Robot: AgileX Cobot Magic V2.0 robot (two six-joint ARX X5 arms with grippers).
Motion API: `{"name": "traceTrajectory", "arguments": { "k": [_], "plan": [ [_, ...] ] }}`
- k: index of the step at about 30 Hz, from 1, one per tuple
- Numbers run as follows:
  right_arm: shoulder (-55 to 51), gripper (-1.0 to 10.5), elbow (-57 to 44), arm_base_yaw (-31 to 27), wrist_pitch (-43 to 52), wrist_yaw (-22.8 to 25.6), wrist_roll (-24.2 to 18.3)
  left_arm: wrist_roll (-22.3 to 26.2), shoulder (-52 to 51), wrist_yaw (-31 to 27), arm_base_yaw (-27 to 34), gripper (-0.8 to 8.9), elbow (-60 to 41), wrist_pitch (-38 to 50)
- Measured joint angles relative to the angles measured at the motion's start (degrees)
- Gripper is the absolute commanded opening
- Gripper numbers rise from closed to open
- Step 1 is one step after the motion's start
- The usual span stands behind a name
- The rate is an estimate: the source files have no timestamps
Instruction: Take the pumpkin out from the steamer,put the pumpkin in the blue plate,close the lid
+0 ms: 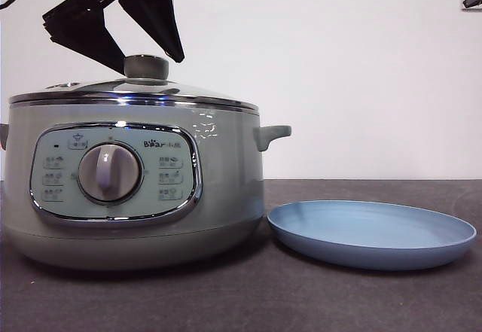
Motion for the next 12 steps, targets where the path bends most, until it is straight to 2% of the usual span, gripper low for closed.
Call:
{"name": "traceTrajectory", "arguments": {
  "k": [12],
  "plan": [
    [0.0, 5.9, 0.0, 0.0, 0.0, 0.0, 0.0, 1.1, 0.3, -0.4, 0.0, 4.35, 0.0, -0.8]
  ]
}}
